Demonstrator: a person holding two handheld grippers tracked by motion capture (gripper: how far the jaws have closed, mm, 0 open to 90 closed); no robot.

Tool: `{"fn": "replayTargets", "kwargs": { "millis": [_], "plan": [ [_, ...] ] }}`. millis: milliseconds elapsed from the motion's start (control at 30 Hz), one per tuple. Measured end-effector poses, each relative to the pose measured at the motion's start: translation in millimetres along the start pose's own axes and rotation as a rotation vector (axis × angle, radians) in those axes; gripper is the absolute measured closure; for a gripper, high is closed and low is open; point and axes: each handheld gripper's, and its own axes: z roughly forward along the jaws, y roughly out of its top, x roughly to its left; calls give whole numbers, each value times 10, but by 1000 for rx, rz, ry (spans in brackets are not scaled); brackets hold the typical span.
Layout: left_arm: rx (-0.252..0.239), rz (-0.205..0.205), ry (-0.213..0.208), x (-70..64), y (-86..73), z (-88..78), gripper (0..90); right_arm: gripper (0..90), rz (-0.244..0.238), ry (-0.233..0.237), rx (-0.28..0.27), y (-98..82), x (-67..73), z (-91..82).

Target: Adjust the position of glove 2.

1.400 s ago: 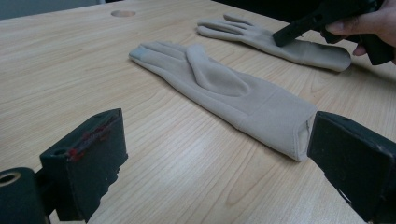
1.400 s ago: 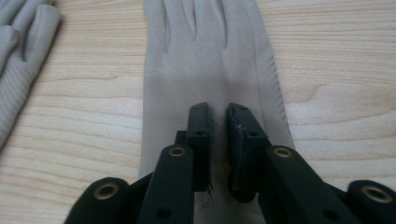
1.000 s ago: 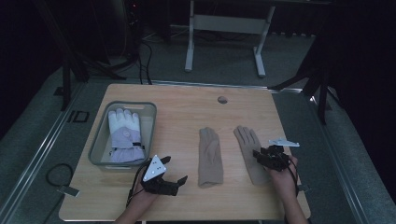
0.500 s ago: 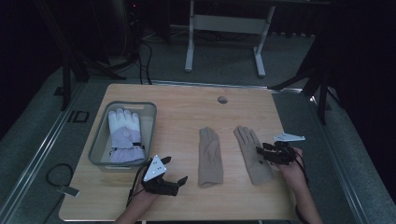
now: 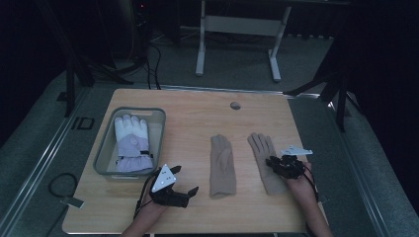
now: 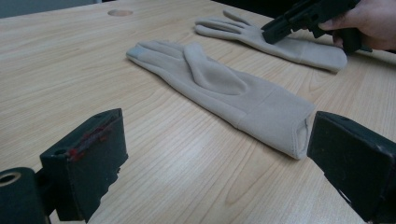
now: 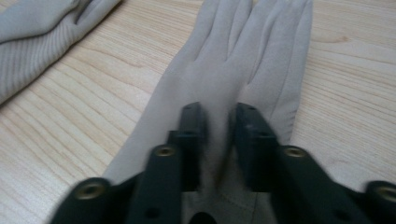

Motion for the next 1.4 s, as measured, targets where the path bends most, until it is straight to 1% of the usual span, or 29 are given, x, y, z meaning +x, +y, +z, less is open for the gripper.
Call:
{"fn": "replayTargets", "kwargs": {
  "millis": [33,67,167,233,333,433,500,600,667,833,900,933,1000,1033,1067,1100,1200,1233,1267,1300,1400],
  "plan": [
    [0,1,0,-3,-1,3,47,768,-3,-10,3,4,12,1],
    [3,3,0,-7,-1,5,47,793,11,-19,9,12,20,0],
    [2,7,0,-14,3,4,47,815,103,-49,9,23,47,5],
    [-2,6,1,-15,7,0,48,826,159,-81,10,34,85,1],
    [-7,5,4,-4,10,-10,48,835,186,-133,11,79,164,-26],
    [-9,0,5,3,7,-10,48,836,216,-163,-22,146,225,-87],
    [-9,-3,4,6,5,-7,48,835,217,-183,-45,193,280,-122],
    [-9,-1,3,2,6,-9,48,835,234,-192,-51,263,362,-153],
    [-10,1,4,1,7,-10,48,836,259,-191,-65,311,416,-177],
    [-14,-2,6,4,10,-20,49,836,262,-213,-112,468,573,-247],
    [-14,-2,6,11,10,-25,49,836,274,-197,-131,545,629,-284],
    [-15,-3,7,14,10,-26,49,836,275,-203,-140,569,653,-294],
    [-15,-1,8,16,10,-27,49,836,285,-186,-142,635,716,-312],
    [-16,-1,8,15,10,-29,49,835,280,-188,-152,662,756,-319],
    [-16,0,8,15,10,-30,49,835,272,-190,-156,690,799,-320],
    [-15,1,9,13,10,-31,48,835,273,-179,-158,716,837,-321],
    [-15,4,11,9,11,-32,49,834,287,-163,-177,775,956,-314],
    [-15,4,11,9,11,-32,49,834,287,-163,-177,775,956,-314],
    [-15,4,8,9,12,-32,49,834,291,-157,-179,789,999,-302],
    [-14,9,8,8,14,-33,52,834,285,-164,-179,813,1101,-265],
    [-15,9,6,10,14,-37,52,833,277,-152,-172,839,1238,-195]
  ]
}}
